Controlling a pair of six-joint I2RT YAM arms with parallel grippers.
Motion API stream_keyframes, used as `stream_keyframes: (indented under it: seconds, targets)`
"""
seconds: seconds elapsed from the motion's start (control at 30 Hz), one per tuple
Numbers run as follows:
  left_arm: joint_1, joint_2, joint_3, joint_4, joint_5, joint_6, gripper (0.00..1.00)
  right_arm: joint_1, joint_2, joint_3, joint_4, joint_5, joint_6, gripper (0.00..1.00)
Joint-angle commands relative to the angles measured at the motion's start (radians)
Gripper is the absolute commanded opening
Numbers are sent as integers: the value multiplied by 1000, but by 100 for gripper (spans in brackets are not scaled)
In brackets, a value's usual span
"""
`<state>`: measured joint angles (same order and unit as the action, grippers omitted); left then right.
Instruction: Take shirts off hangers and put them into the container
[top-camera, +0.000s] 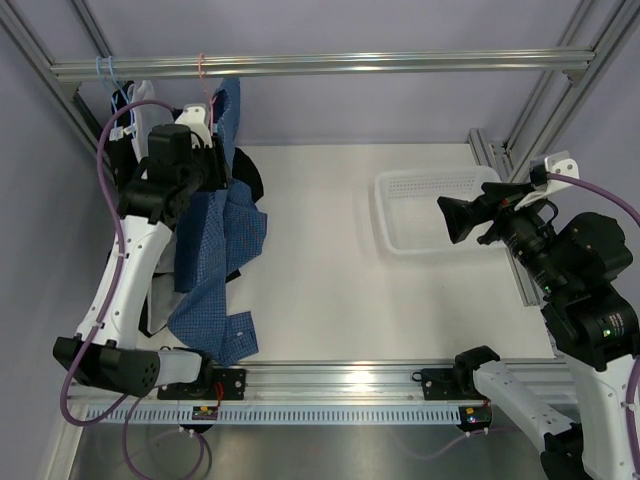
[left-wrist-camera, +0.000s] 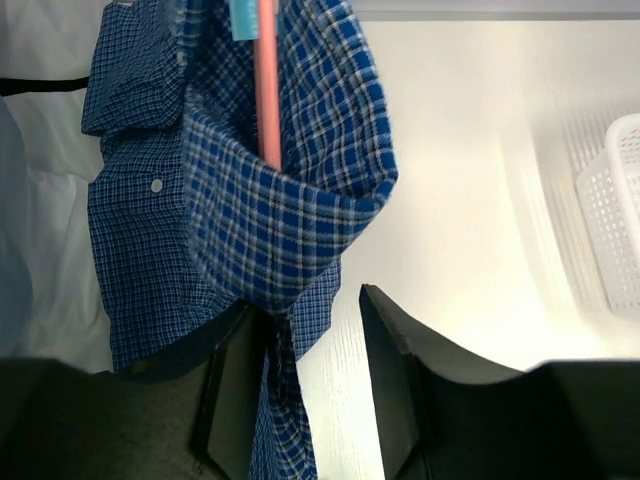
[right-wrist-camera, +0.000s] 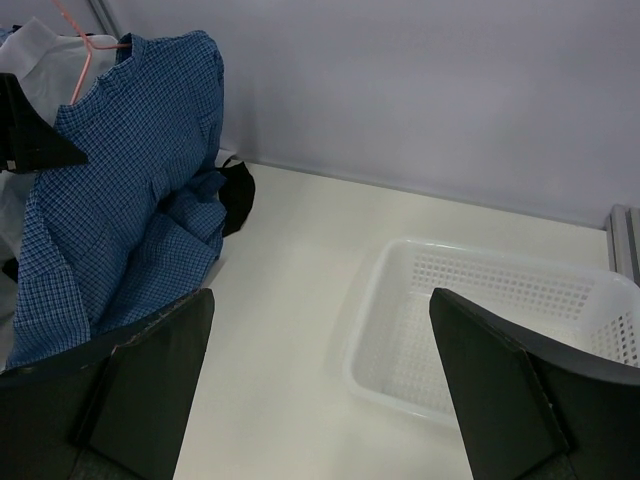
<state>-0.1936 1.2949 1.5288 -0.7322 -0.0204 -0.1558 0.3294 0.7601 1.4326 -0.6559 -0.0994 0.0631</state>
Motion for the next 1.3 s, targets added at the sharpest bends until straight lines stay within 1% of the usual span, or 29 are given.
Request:
stream_keyframes:
  seconds: [0.0, 0.03, 0.13, 0.17, 0.23, 0.27, 0.4, 0.57, 0.67, 0.83, 0.9, 0.97, 1.03, 1.07, 1.1, 1.17, 1.2, 1.27]
  targets:
    - [2, 27, -6, 108, -26, 9, 47, 11, 7, 31, 12, -25, -5, 99]
    - [2, 35, -6, 120, -26, 9, 47, 11, 4, 31, 12, -26, -5, 99]
    - [2, 58, 14, 125, -26, 10, 29, 11, 1, 31, 7, -28, -5, 99]
    - [2, 60, 20, 128, -27, 10, 17, 13, 1, 31, 6, -29, -3, 100]
    - [2, 47, 36, 145, -27, 18, 8, 11, 1, 32, 6, -29, -5, 100]
    - [2, 41, 43, 145, -27, 28, 0, 11, -1, 32, 6, -28, -5, 99]
    - [2, 8, 112, 111, -24, 62, 0, 11, 2, 38, 1, -29, -5, 99]
    - [2, -80, 214, 71, 14, 110, 0, 11, 8, 52, -5, -28, -9, 99]
    - [2, -111, 252, 22, 72, 117, 0, 11, 15, 68, -10, -31, -12, 100]
    - [2, -158, 226, -59, 174, 101, 0, 11, 30, 95, -34, -51, -16, 99]
    - [2, -198, 176, -81, 241, 91, 0, 11, 39, 107, -44, -68, -8, 99]
    - [2, -233, 128, -88, 317, 81, 0, 11, 45, 114, -57, -126, -16, 99]
    - [2, -296, 38, -82, 374, 65, 0, 11, 48, 104, -45, -181, -14, 100]
    - [2, -318, 3, -72, 437, 59, 0, 11, 50, 85, -34, -200, -13, 99]
    - [-1, -359, -71, -47, 471, 53, 0, 11, 54, 74, -25, -210, -9, 100]
    - [-18, -393, -142, -24, 551, 33, 0, 11, 83, 60, -10, -214, 23, 99]
    - [-42, -417, -197, -10, 566, 27, 0, 11, 96, 63, -11, -217, 33, 100]
    - [-75, -436, -243, 7, 580, 25, 0, 11, 154, 77, -27, -241, 44, 100]
